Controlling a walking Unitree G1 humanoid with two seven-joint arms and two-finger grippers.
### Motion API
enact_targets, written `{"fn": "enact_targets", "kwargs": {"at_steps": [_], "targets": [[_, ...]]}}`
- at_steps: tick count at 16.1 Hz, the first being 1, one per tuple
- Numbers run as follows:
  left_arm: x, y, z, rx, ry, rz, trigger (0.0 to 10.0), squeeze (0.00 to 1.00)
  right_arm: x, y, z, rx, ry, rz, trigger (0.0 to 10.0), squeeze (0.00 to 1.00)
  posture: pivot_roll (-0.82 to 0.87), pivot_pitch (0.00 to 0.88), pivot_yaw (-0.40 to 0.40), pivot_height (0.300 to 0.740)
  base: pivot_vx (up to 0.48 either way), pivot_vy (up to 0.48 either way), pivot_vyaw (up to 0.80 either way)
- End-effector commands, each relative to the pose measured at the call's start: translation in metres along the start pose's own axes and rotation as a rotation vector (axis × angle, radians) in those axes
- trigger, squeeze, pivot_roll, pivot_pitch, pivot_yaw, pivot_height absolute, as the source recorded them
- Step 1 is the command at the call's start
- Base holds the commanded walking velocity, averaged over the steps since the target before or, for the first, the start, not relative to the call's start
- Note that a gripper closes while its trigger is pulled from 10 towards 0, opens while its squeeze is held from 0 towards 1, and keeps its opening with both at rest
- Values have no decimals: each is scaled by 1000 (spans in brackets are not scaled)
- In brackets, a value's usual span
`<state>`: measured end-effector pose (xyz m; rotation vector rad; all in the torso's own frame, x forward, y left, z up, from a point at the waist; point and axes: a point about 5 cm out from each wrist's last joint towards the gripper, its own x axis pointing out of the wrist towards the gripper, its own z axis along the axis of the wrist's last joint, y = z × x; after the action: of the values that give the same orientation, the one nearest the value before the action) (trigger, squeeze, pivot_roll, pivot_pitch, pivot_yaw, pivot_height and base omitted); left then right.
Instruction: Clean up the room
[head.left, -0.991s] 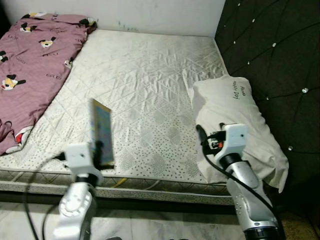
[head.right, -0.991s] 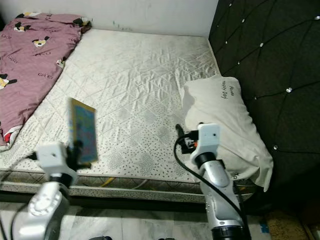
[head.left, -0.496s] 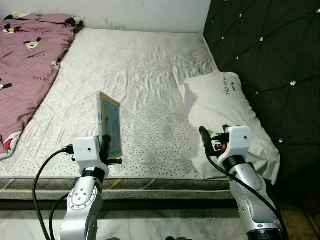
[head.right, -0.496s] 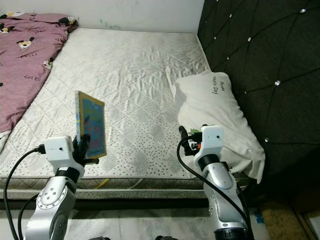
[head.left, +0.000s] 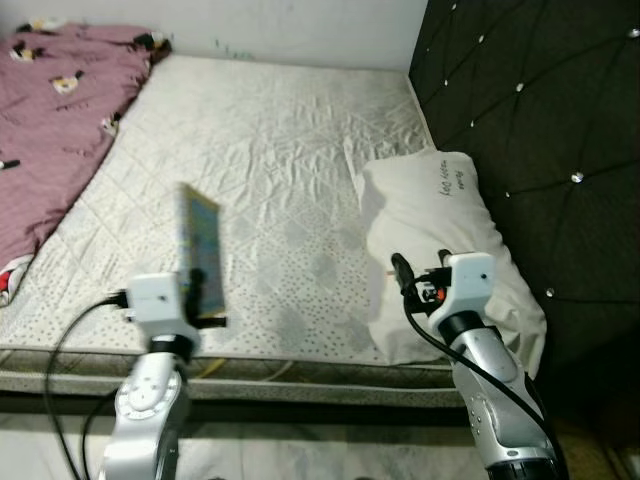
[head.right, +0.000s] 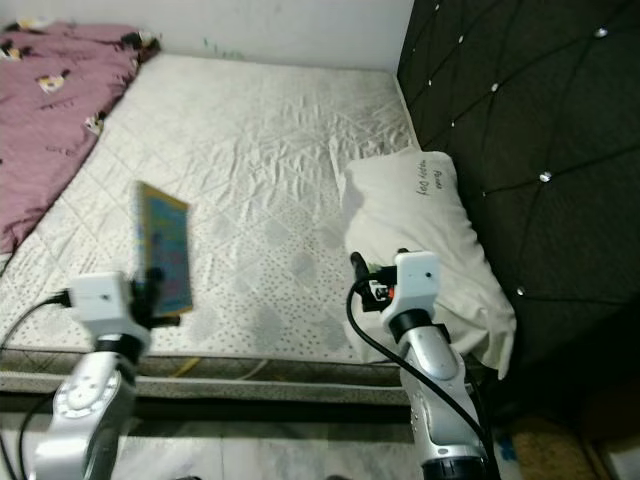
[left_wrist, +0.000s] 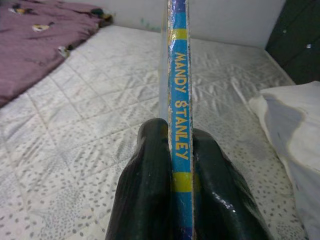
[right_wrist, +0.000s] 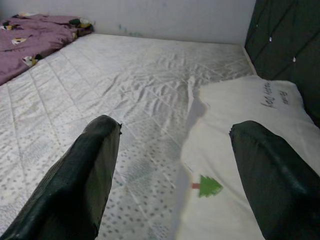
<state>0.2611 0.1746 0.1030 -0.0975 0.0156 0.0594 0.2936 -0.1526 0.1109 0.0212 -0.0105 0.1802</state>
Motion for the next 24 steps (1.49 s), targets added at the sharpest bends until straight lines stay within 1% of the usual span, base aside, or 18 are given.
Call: {"fn": "enact_targets", "kwargs": {"at_steps": [1,3,5,7,8,9,11,16,24], "targets": [[1,-12,5,-11,-32,-46,10000,0,-3,-9,-2,-11,9,-33,10000,0,32,106,-31,740,0,-274,0],[2,-14,5,-10,-37,-52,10000,0,-3,-10,-1,-14,8,-37,10000,0,32,106,-31,740,0,-277,0],[2,-13,5,-48,-35,-42,10000,0,-4,-11,-2,-16,10,-38,10000,0,32,106,-31,740,0,0,0],[2,-13,5,-53,-40,-53,10000,0,-3,-10,-2,-16,12,-37,10000,0,22,112,-30,740,0,0,0],[2,-14,5,-67,-36,-68,10000,0,-3,-11,-2,-16,11,-37,10000,0,22,112,-30,740,0,0,0],[1,-16,6,-98,-39,-95,10000,0,-3,-11,-2,-15,10,-39,10000,0,22,112,-30,740,0,0,0],[0,-19,8,-114,-50,-131,10000,0,-4,-11,-3,-14,12,-42,10000,0,21,115,-28,740,0,0,0],[-1,-21,9,-125,-58,-154,10000,0,-4,-11,-3,-15,14,-42,10000,0,21,118,-27,740,289,0,0],[-1,-22,9,-127,-56,-164,10000,0,-3,-11,-4,-17,15,-38,10000,0,22,112,-29,740,358,0,0]]}}
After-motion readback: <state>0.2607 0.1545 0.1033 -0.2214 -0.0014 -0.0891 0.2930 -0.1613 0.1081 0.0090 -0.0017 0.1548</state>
